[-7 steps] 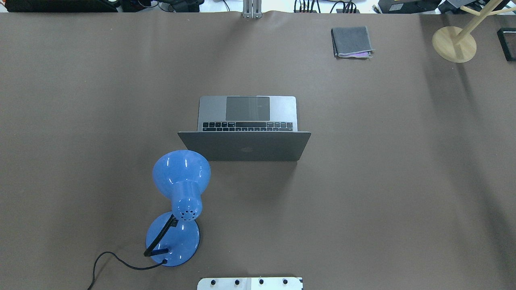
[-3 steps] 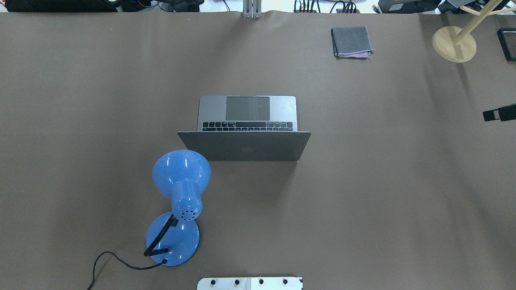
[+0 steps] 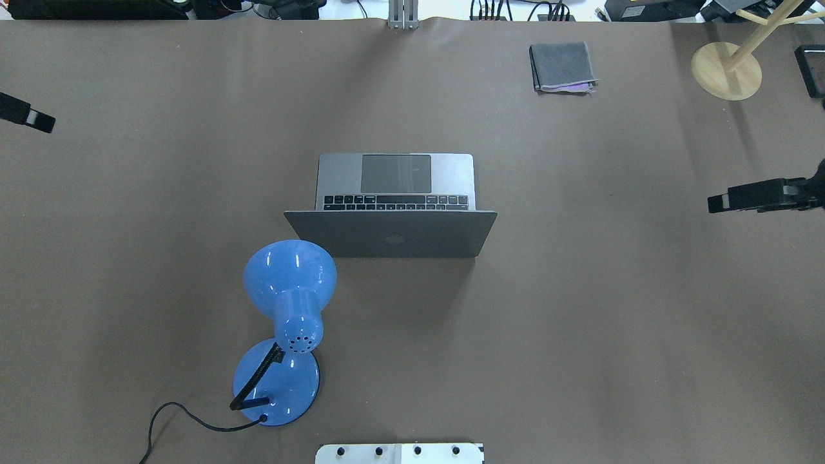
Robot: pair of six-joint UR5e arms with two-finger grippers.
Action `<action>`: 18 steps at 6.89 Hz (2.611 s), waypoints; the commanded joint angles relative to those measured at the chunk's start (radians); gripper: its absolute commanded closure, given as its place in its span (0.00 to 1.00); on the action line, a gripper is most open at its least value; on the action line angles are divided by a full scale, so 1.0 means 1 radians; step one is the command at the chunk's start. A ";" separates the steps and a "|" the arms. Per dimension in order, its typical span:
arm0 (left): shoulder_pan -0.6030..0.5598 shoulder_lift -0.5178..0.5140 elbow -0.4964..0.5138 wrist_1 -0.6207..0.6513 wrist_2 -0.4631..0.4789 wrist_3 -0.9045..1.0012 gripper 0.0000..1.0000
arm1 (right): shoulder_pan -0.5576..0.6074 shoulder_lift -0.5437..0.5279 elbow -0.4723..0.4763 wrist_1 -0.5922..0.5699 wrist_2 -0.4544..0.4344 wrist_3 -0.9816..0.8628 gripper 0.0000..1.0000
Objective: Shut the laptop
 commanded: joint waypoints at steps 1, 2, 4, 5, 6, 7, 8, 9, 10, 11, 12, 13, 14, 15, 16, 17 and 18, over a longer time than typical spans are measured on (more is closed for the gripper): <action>0.088 -0.001 -0.055 -0.011 0.015 -0.170 0.03 | -0.131 0.083 0.072 -0.196 -0.116 0.095 0.01; 0.111 -0.002 -0.068 -0.013 0.015 -0.201 0.03 | -0.188 0.118 0.072 -0.216 -0.163 0.138 0.01; 0.147 -0.004 -0.078 -0.014 0.015 -0.203 0.46 | -0.236 0.160 0.096 -0.247 -0.157 0.213 0.60; 0.168 -0.007 -0.082 -0.013 0.015 -0.208 0.99 | -0.260 0.195 0.119 -0.305 -0.163 0.224 1.00; 0.194 -0.025 -0.080 -0.026 0.017 -0.252 1.00 | -0.277 0.248 0.119 -0.361 -0.166 0.256 1.00; 0.232 -0.062 -0.075 -0.034 0.018 -0.313 1.00 | -0.308 0.301 0.119 -0.421 -0.166 0.311 1.00; 0.268 -0.103 -0.065 -0.034 0.027 -0.377 1.00 | -0.335 0.354 0.119 -0.469 -0.177 0.356 1.00; 0.295 -0.116 -0.046 -0.034 0.073 -0.384 1.00 | -0.395 0.405 0.113 -0.526 -0.230 0.396 1.00; 0.305 -0.151 -0.010 -0.033 0.079 -0.396 1.00 | -0.441 0.465 0.110 -0.598 -0.294 0.401 1.00; 0.311 -0.189 0.029 -0.033 0.081 -0.434 1.00 | -0.483 0.508 0.104 -0.633 -0.331 0.414 1.00; 0.323 -0.194 0.041 -0.033 0.081 -0.436 1.00 | -0.503 0.539 0.077 -0.632 -0.350 0.446 1.00; 0.334 -0.195 0.040 -0.033 0.081 -0.439 1.00 | -0.506 0.568 0.051 -0.632 -0.359 0.447 1.00; 0.346 -0.197 0.040 -0.033 0.081 -0.441 1.00 | -0.506 0.569 0.044 -0.627 -0.361 0.439 1.00; 0.354 -0.197 0.034 -0.031 0.080 -0.459 1.00 | -0.500 0.568 0.035 -0.626 -0.361 0.431 1.00; 0.387 -0.223 0.037 -0.033 0.080 -0.544 1.00 | -0.474 0.569 0.029 -0.623 -0.356 0.406 1.00; 0.412 -0.246 0.041 -0.031 0.083 -0.574 1.00 | -0.446 0.569 0.017 -0.618 -0.350 0.363 1.00; 0.424 -0.263 0.037 -0.031 0.083 -0.597 1.00 | -0.428 0.577 0.003 -0.617 -0.349 0.344 1.00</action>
